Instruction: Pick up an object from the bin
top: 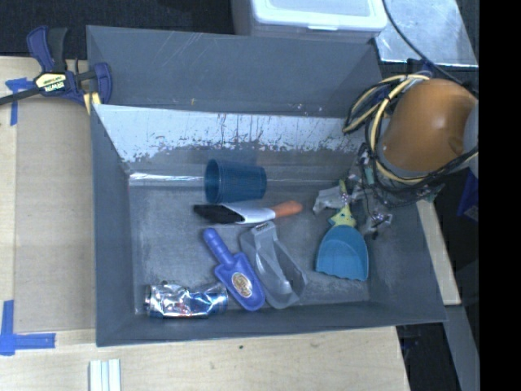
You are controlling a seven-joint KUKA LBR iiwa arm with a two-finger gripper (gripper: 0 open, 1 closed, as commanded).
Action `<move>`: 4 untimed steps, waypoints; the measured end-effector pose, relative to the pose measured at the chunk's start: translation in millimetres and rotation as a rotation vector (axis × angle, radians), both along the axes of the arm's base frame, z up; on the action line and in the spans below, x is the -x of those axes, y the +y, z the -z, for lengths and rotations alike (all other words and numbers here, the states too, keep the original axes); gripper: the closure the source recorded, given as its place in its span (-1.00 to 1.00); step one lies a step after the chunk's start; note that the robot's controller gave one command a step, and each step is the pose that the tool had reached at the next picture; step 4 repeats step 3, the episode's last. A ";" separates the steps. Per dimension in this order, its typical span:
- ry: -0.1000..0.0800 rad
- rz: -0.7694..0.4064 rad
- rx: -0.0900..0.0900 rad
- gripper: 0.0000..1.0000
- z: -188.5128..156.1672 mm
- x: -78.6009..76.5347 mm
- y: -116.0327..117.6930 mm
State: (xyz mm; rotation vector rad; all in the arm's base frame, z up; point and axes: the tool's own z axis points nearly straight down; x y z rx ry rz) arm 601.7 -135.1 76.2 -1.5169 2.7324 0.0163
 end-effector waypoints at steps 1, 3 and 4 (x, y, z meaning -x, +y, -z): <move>0.010 0.173 -0.013 1.00 -4.0 -10.6 -2.8; 0.014 0.174 -0.014 1.00 -23.7 -9.2 -2.4; 0.014 0.174 -0.014 1.00 -23.7 -9.2 -2.4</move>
Offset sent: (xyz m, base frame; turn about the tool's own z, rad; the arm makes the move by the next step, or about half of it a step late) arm 0.0000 0.0000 0.0000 0.0000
